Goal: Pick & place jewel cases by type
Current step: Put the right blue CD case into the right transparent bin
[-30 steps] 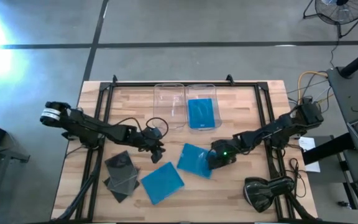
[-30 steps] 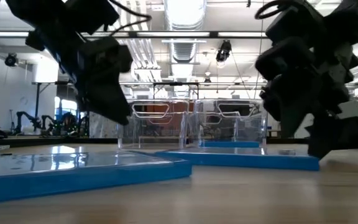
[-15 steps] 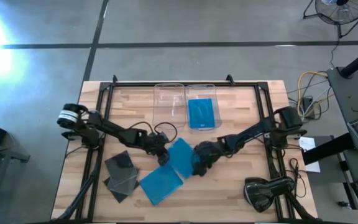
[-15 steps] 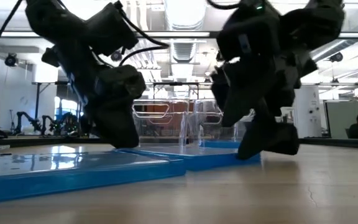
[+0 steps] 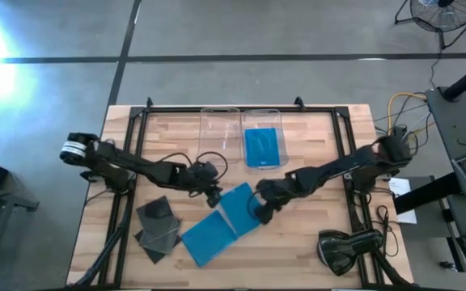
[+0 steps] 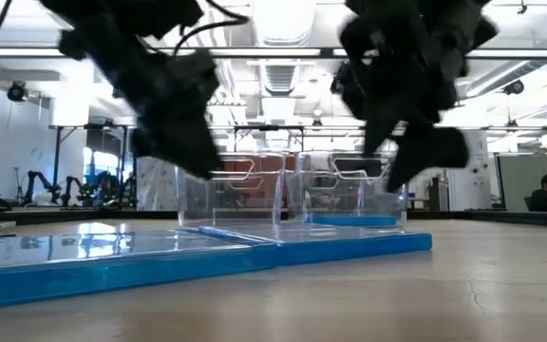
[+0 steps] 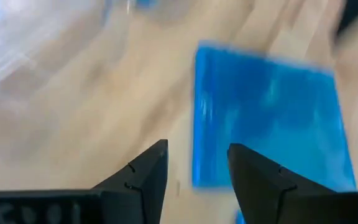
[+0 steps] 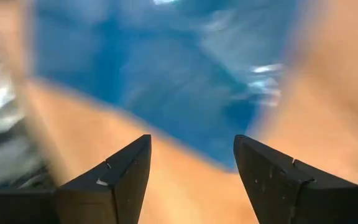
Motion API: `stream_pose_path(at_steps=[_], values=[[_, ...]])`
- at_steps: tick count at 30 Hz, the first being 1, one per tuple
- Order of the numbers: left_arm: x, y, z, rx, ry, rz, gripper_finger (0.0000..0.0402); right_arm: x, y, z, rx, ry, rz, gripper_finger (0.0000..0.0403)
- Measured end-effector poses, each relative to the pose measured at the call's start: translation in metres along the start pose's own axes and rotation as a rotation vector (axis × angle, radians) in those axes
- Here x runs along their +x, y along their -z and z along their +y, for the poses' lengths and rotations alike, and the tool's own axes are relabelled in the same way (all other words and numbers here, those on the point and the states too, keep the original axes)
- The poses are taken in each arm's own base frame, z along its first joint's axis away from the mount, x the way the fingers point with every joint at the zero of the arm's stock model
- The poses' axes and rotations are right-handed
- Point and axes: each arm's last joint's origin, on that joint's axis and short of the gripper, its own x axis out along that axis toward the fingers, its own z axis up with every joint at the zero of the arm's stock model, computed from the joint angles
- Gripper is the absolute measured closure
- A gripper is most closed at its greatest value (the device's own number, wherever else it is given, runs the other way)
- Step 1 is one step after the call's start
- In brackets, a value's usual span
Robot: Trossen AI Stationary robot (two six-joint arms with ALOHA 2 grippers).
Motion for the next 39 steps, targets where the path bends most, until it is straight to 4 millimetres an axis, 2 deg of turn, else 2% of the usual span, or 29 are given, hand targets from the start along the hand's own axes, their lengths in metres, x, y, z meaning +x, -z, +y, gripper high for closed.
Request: stream_pose_path(at_steps=[3, 5, 12, 15, 19, 29, 39], values=[[-0.003, 0.013, 0.002, -0.001, 0.007, 0.113, 0.0255, -0.01, -0.001, -0.007, 0.081, 0.033, -0.071, 0.0179], [-0.003, 0.019, 0.001, 0.015, 0.027, 0.147, 0.0255, -0.01, -0.004, -0.01, 0.119, 0.023, -0.077, 0.0179], [0.005, 0.028, -0.006, 0.019, 0.06, 0.178, 0.0255, 0.016, -0.003, -0.01, 0.176, -0.008, -0.038, 0.0179], [0.013, 0.029, -0.011, 0.009, 0.097, 0.157, 0.0255, 0.031, -0.004, -0.012, 0.194, 0.001, -0.045, 0.0179], [0.028, 0.034, -0.01, -0.001, 0.074, 0.178, 0.0255, 0.041, -0.004, -0.018, 0.214, 0.046, -0.054, 0.0179], [0.052, 0.038, -0.008, -0.004, 0.062, 0.188, 0.0255, 0.044, -0.005, -0.014, 0.16, -0.013, -0.044, 0.0179], [0.056, 0.036, -0.004, -0.008, 0.059, 0.192, 0.0255, 0.039, -0.009, 0.0, 0.042, -0.176, -0.024, 0.0179]])
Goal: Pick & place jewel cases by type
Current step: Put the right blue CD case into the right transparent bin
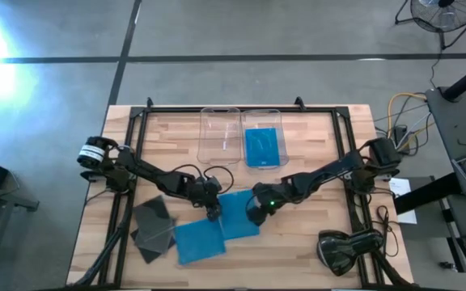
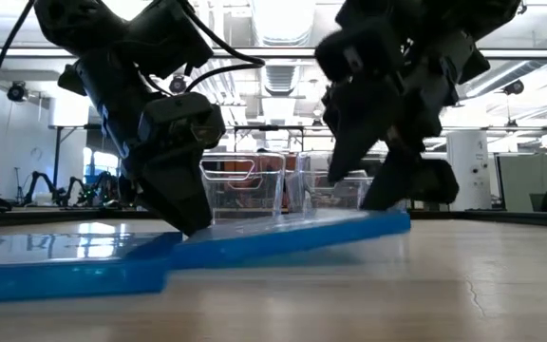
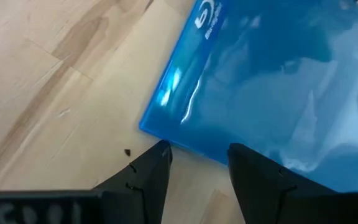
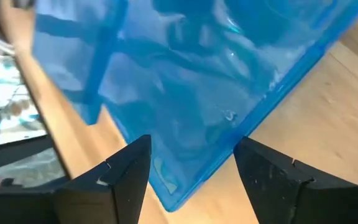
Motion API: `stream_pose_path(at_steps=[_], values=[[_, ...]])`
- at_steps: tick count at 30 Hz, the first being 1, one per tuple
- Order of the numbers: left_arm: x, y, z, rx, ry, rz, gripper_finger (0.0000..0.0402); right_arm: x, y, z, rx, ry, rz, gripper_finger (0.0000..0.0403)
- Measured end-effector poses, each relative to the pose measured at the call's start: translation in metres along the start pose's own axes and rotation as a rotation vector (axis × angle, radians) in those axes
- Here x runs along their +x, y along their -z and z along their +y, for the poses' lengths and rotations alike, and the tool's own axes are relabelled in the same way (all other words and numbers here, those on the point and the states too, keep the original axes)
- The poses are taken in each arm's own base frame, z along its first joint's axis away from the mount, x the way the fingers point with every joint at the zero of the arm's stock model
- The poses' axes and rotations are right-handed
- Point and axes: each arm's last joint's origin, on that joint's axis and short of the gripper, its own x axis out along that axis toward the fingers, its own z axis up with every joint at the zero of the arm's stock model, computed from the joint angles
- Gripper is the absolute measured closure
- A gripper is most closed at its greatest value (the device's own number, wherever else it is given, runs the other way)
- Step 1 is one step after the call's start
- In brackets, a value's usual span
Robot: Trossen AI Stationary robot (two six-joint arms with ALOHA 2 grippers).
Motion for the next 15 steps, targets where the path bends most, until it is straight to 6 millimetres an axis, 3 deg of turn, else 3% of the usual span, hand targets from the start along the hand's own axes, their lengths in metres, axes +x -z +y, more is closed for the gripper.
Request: stream_pose_path(at_steps=[9, 15], values=[[0.0, 0.001, 0.001, 0.005, -0.009, 0.002, 0.0255, -0.014, -0.004, 0.01, 0.011, -0.027, -0.126, 0.0179], [0.001, 0.001, 0.001, 0.019, -0.011, -0.001, 0.0255, -0.013, -0.001, 0.0, 0.119, 0.089, -0.131, 0.0179]])
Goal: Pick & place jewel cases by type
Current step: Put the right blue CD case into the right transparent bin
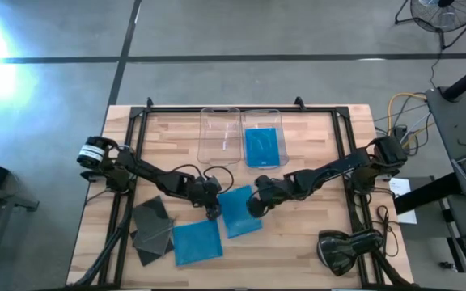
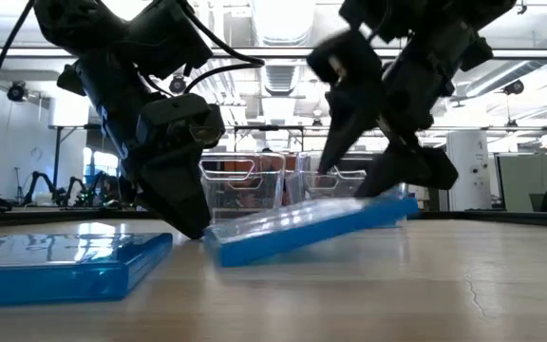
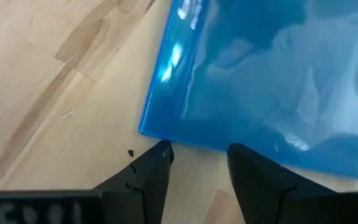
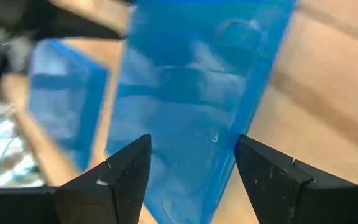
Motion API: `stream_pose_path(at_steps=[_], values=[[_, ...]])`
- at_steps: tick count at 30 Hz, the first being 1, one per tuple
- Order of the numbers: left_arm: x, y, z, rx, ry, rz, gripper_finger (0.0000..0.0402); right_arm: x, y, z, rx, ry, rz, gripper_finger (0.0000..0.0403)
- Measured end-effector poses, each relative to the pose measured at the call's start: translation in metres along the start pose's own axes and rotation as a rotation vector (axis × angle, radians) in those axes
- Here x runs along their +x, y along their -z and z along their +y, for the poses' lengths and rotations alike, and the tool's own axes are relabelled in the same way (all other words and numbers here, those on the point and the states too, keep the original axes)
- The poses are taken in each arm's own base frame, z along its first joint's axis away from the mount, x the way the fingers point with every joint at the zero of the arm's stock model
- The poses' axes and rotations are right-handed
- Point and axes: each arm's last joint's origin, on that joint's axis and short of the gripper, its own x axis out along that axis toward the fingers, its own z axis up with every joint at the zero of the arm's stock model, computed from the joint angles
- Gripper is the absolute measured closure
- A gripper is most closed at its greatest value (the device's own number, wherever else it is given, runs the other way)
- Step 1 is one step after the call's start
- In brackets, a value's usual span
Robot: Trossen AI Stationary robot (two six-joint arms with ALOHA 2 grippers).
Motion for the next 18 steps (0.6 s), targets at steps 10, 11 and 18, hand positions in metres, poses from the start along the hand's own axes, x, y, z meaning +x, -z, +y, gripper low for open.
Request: stream_pose_path(at_steps=[10, 11, 18], values=[[0.0, 0.001, 0.002, -0.005, -0.018, 0.006, 0.0255, 0.0, 0.0, 0.019, -0.019, -0.213, -0.025, 0.0179], [0.0, 0.001, 0.002, -0.007, -0.02, 0.005, 0.0255, 0.0, 0.0, 0.019, -0.018, -0.213, -0.028, 0.0179], [0.0, 0.002, 0.003, -0.005, -0.026, 0.004, 0.0255, -0.004, -0.005, 0.031, -0.042, -0.311, -0.105, 0.0179]])
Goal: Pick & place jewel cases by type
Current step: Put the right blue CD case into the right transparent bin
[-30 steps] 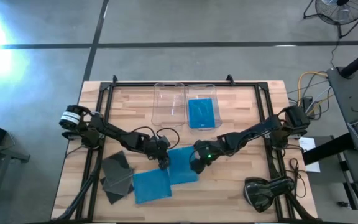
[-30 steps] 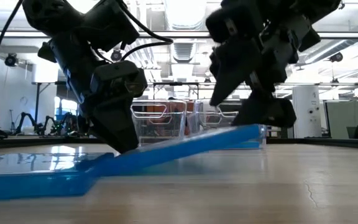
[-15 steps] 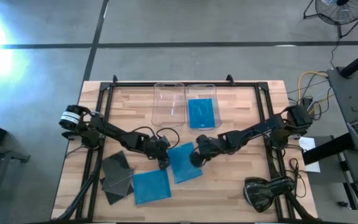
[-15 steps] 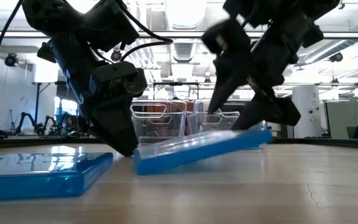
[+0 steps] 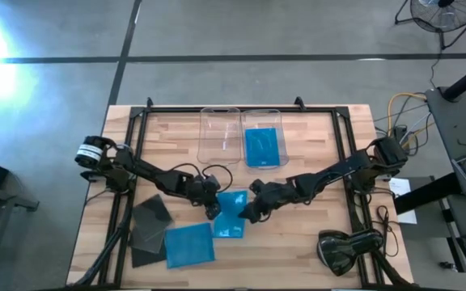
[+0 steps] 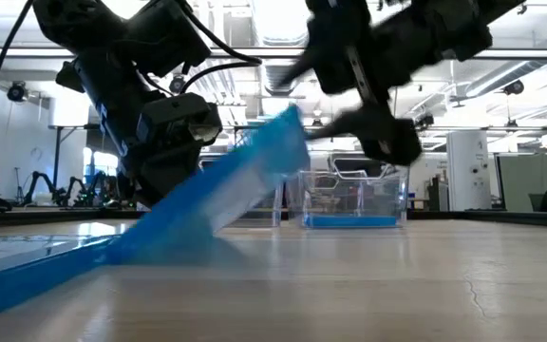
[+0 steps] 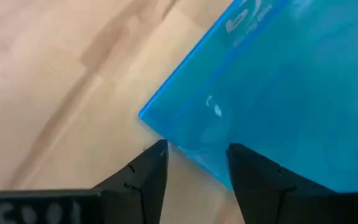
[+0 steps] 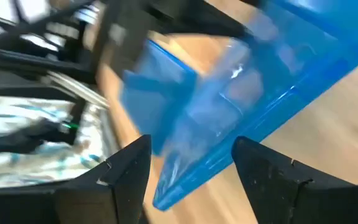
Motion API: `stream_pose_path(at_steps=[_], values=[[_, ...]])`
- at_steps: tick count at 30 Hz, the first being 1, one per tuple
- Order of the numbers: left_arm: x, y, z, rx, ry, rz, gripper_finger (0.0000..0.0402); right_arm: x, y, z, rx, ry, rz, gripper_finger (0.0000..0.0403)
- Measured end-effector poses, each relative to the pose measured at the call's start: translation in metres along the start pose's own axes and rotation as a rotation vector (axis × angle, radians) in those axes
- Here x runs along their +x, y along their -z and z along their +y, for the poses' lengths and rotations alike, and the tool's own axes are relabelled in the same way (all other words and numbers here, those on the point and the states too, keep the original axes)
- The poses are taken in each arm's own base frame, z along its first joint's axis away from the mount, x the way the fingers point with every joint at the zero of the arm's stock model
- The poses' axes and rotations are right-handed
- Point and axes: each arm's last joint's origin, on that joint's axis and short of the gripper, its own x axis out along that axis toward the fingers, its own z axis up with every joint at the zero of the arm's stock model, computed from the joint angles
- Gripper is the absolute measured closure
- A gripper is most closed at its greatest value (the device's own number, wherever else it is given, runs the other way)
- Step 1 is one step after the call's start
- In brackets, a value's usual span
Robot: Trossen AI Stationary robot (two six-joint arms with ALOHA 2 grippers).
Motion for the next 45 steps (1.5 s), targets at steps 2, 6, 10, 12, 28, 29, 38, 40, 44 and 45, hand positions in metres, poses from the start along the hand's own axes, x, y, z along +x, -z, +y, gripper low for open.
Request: stream_pose_path(at_steps=[2, 6, 10, 12, 28, 29, 38, 40, 44, 45], values=[[0.0, -0.001, 0.0, -0.001, 0.002, -0.005, 0.0255, -0.001, -0.002, 0.004, -0.005, -0.029, -0.019, 0.0179], [0.0, -0.002, -0.001, -0.004, 0.012, -0.013, 0.0255, -0.002, 0.002, -0.004, 0.032, 0.074, 0.062, 0.0179], [0.0, -0.003, -0.003, -0.002, 0.021, -0.022, 0.0255, -0.006, 0.015, -0.03, 0.088, 0.359, 0.154, 0.0179], [0.0, -0.003, -0.003, -0.002, 0.02, -0.02, 0.0255, -0.011, 0.021, -0.035, 0.119, 0.444, 0.18, 0.0179], [-0.001, 0.003, -0.005, 0.026, 0.034, 0.028, 0.0255, 0.026, 0.032, -0.053, 0.207, 0.431, 0.086, 0.0179], [0.0, 0.003, -0.005, 0.031, 0.035, 0.03, 0.0255, 0.027, 0.031, -0.053, 0.199, 0.428, 0.084, 0.0179], [0.0, 0.006, -0.003, 0.049, 0.026, 0.052, 0.0255, 0.038, 0.009, -0.051, 0.215, 0.347, 0.008, 0.0179], [0.0, 0.007, -0.002, 0.051, 0.016, 0.063, 0.0255, 0.036, 0.003, -0.045, 0.171, 0.323, 0.004, 0.0179], [-0.001, 0.01, 0.001, 0.046, -0.012, 0.094, 0.0255, 0.02, -0.008, -0.027, 0.07, 0.277, -0.035, 0.0179], [-0.002, 0.011, 0.001, 0.047, -0.018, 0.11, 0.0255, 0.013, -0.012, -0.018, 0.057, 0.242, -0.06, 0.0179]])
